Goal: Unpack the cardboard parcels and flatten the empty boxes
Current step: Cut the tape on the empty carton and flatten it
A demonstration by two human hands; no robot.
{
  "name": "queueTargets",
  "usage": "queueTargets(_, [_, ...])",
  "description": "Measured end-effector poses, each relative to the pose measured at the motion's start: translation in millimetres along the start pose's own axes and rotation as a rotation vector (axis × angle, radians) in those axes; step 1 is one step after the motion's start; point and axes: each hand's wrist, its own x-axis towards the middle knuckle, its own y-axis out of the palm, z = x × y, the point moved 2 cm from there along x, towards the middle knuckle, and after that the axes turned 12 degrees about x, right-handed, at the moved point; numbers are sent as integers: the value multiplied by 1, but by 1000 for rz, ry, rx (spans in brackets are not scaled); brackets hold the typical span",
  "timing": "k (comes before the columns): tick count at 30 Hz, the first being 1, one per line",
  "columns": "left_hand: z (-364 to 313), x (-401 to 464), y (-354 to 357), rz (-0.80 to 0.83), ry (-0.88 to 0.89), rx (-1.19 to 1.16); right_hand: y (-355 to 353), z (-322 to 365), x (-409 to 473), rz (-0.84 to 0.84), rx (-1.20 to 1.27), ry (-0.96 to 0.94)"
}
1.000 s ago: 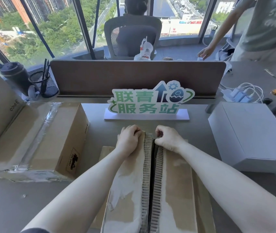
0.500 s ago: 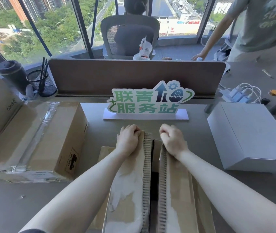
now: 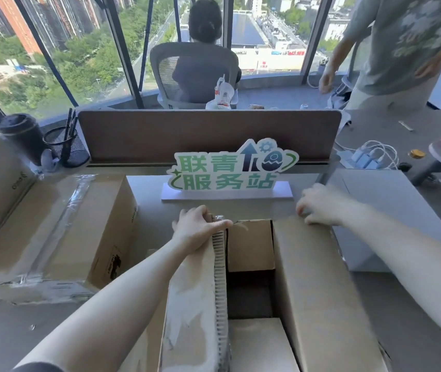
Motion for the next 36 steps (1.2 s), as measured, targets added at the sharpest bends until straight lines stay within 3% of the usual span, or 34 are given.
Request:
queueTargets(2, [-3,-3,2,-13,-14,115,19,18,-9,-19,-57,14])
queueTargets(5, [-11,-8,6,0,-54,238,49,55,-20,-79,353,173])
queueTargets(8, [-19,-21,13,101,-110,354,77,88,-21,-33,453,327])
queueTargets(13, [-23,-45,20,238,-123,379,105,102,-12,-140,577,395])
queueTargets(17, [-23,-39,-7,223,-98,62,109,95,-11,-163,595,380])
queueTargets(21, [1,-40,-44,179,-44,-682,111,88,-11,-210,626,356])
queueTargets(25, [40,-45,-73,287,-107,-877,109,88,-15,-222,574,291])
queueTargets(28, [82,-45,-90,284,-190,-634,105,95,-17,-128,357,226])
queueTargets(32, [116,-45,-82,179,-94,414,104,107,-15,-70,123,165])
queueTargets(34, [103,-53,-61,155,40,600,106,112,-16,-74,85,134])
queueTargets(36, [76,-60,-40,147,211,614,107,113,-20,-77,91,112])
